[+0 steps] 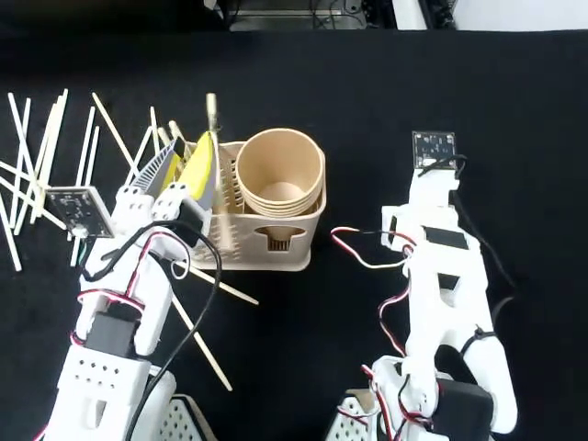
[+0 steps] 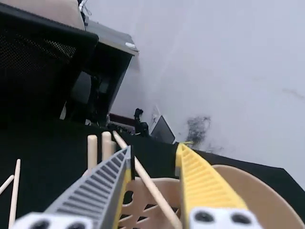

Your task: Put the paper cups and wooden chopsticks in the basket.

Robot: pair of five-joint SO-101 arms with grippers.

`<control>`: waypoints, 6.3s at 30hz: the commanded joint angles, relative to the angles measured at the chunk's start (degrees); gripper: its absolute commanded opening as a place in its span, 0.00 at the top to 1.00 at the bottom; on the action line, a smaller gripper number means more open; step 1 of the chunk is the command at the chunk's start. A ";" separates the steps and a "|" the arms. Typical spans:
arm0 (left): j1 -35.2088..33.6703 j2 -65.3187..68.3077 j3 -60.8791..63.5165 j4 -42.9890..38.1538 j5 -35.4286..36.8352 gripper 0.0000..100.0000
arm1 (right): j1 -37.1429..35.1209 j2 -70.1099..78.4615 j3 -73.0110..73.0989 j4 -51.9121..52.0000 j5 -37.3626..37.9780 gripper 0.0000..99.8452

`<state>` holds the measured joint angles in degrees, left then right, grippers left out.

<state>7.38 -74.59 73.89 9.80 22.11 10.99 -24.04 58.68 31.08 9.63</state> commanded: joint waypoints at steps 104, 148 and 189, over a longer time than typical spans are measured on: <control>-0.31 20.92 -48.92 48.53 -4.40 0.97 | -0.79 -1.63 0.40 -0.97 2.37 0.96; -26.59 94.24 -60.35 57.67 4.13 0.97 | -0.79 -1.63 0.40 -0.97 2.37 0.96; -15.43 61.01 -126.81 80.79 -16.79 0.97 | -0.79 -1.63 0.40 -0.97 2.37 0.96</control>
<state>-10.90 -4.35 -48.75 90.42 7.87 10.99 -24.04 59.38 31.08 11.38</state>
